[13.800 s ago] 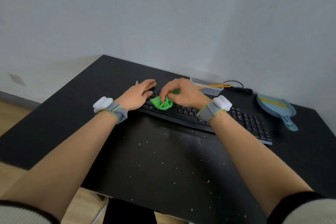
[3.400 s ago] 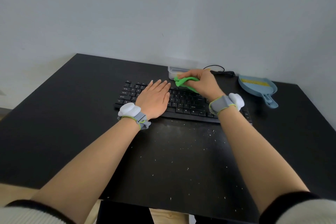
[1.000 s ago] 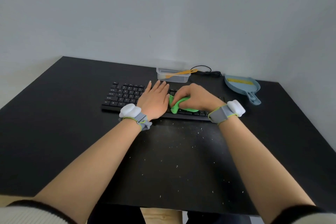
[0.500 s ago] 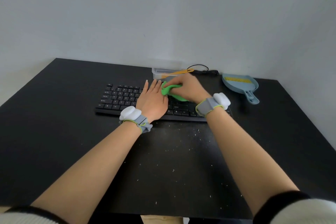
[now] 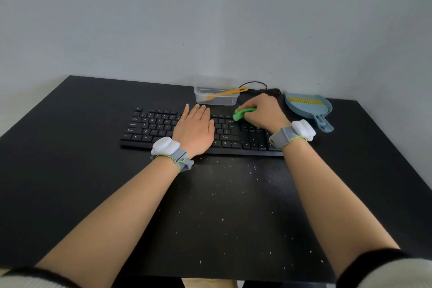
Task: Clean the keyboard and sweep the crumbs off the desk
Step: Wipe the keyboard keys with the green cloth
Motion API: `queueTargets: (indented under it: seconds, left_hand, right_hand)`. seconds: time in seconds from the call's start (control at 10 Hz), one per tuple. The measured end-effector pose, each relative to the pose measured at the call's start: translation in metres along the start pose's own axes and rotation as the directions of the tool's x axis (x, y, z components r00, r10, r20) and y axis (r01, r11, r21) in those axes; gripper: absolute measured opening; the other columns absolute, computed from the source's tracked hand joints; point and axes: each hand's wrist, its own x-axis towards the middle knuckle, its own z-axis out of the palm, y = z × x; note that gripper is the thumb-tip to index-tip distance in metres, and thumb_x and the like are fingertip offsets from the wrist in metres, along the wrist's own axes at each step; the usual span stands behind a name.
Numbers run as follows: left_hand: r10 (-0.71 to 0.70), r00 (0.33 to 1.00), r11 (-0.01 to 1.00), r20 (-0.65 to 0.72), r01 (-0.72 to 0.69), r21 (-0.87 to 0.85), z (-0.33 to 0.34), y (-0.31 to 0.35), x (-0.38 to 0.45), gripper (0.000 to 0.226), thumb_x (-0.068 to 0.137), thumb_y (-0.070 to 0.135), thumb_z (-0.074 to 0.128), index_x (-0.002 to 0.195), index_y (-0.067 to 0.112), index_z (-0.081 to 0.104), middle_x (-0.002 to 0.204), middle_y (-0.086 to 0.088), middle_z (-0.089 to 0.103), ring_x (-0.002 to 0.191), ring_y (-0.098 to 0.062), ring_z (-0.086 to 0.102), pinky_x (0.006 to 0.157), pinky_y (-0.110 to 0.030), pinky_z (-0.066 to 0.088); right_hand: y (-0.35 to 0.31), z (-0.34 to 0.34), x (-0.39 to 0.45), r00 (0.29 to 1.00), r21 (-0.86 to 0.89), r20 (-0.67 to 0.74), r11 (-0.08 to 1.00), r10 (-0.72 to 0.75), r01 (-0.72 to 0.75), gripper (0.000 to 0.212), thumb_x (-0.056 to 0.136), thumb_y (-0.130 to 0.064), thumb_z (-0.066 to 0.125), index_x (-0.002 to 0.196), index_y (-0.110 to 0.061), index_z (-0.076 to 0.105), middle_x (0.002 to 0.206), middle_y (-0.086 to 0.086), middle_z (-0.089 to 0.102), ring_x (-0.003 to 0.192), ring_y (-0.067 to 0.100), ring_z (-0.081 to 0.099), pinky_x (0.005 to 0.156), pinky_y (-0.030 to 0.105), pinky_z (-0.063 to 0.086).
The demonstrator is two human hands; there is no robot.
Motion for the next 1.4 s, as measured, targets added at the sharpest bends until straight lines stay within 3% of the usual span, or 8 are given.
queueTargets:
  seconds: [0.4, 0.6, 0.8, 0.9, 1.0, 1.1, 1.2, 1.4]
  left_hand:
    - [-0.004, 1.000, 1.000, 0.005, 0.003, 0.010, 0.001, 0.000, 0.002, 0.054, 0.106, 0.030, 0.021, 0.153, 0.007, 0.028, 0.160, -0.007, 0.028, 0.151, -0.021, 0.017, 0.124, -0.039, 0.001]
    - [-0.003, 1.000, 1.000, 0.026, 0.003, 0.020, 0.000, 0.000, 0.002, 0.054, 0.106, 0.030, 0.020, 0.154, 0.008, 0.027, 0.161, -0.006, 0.026, 0.151, -0.020, 0.015, 0.124, -0.038, 0.000]
    - [-0.002, 1.000, 1.000, 0.023, 0.002, 0.015, -0.001, -0.001, 0.001, 0.053, 0.106, 0.030, 0.021, 0.154, 0.008, 0.027, 0.161, -0.006, 0.026, 0.151, -0.020, 0.015, 0.123, -0.037, 0.000]
    - [-0.004, 1.000, 1.000, 0.020, 0.004, 0.013, 0.000, -0.002, 0.002, 0.053, 0.106, 0.029, 0.021, 0.154, 0.007, 0.027, 0.161, -0.007, 0.027, 0.151, -0.021, 0.016, 0.124, -0.037, 0.001]
    - [-0.001, 1.000, 1.000, 0.019, 0.000, 0.012, -0.001, -0.001, 0.002, 0.053, 0.106, 0.029, 0.021, 0.154, 0.007, 0.027, 0.161, -0.007, 0.027, 0.151, -0.021, 0.016, 0.124, -0.037, 0.001]
    - [0.000, 1.000, 1.000, 0.012, 0.000, 0.006, 0.000, -0.003, 0.002, 0.053, 0.105, 0.030, 0.021, 0.153, 0.008, 0.028, 0.161, -0.007, 0.028, 0.151, -0.021, 0.016, 0.124, -0.037, 0.001]
    - [0.004, 1.000, 1.000, 0.013, -0.004, 0.006, 0.001, -0.002, 0.002, 0.053, 0.105, 0.030, 0.021, 0.153, 0.008, 0.028, 0.161, -0.007, 0.028, 0.150, -0.021, 0.016, 0.124, -0.037, 0.001]
    - [-0.002, 1.000, 1.000, 0.009, 0.002, -0.008, 0.001, -0.003, 0.002, 0.053, 0.105, 0.030, 0.021, 0.153, 0.008, 0.029, 0.160, -0.007, 0.028, 0.150, -0.020, 0.017, 0.124, -0.037, 0.002]
  right_hand:
    - [-0.016, -0.030, -0.047, 0.875, -0.041, 0.481, 0.995, -0.058, 0.088, 0.025, 0.069, -0.010, 0.070, 0.076, -0.030, 0.082, 0.061, -0.010, 0.071, 0.051, -0.006, 0.053, 0.049, 0.011, 0.040]
    - [-0.014, -0.025, -0.039, 0.978, 0.062, 0.187, 0.995, -0.092, 0.082, 0.028, 0.075, -0.010, 0.066, 0.080, -0.032, 0.082, 0.062, -0.010, 0.071, 0.048, -0.001, 0.048, 0.049, 0.010, 0.039]
    - [-0.013, -0.033, -0.043, 0.923, -0.019, 0.381, 0.998, -0.052, 0.064, 0.025, 0.070, -0.012, 0.069, 0.076, -0.033, 0.082, 0.060, -0.012, 0.069, 0.048, -0.005, 0.050, 0.047, 0.010, 0.038]
    - [-0.011, -0.032, -0.042, 0.962, 0.047, 0.266, 0.997, -0.069, 0.059, 0.028, 0.074, -0.010, 0.067, 0.080, -0.033, 0.082, 0.054, -0.018, 0.065, 0.045, -0.005, 0.048, 0.046, 0.007, 0.034]
    - [-0.012, -0.033, -0.048, 0.894, 0.015, 0.445, 0.998, -0.055, 0.054, 0.024, 0.071, -0.010, 0.070, 0.078, -0.030, 0.082, 0.059, -0.017, 0.068, 0.052, -0.008, 0.053, 0.050, 0.007, 0.038]
    - [-0.005, -0.036, -0.040, 0.944, 0.194, 0.321, 0.981, -0.072, 0.008, 0.025, 0.075, -0.006, 0.070, 0.083, -0.026, 0.082, 0.068, -0.013, 0.072, 0.061, -0.007, 0.057, 0.058, 0.009, 0.043]
    - [0.008, -0.021, -0.022, 0.998, 0.342, -0.069, 0.940, 0.011, 0.013, 0.024, 0.081, -0.007, 0.071, 0.090, -0.028, 0.081, 0.084, -0.010, 0.076, 0.081, 0.000, 0.066, 0.074, 0.019, 0.053]
    - [0.011, 0.016, -0.011, 0.997, 0.202, 0.029, 0.977, -0.075, 0.068, 0.031, 0.088, -0.004, 0.065, 0.099, -0.029, 0.080, 0.111, -0.006, 0.075, 0.096, 0.010, 0.066, 0.086, 0.019, 0.049]
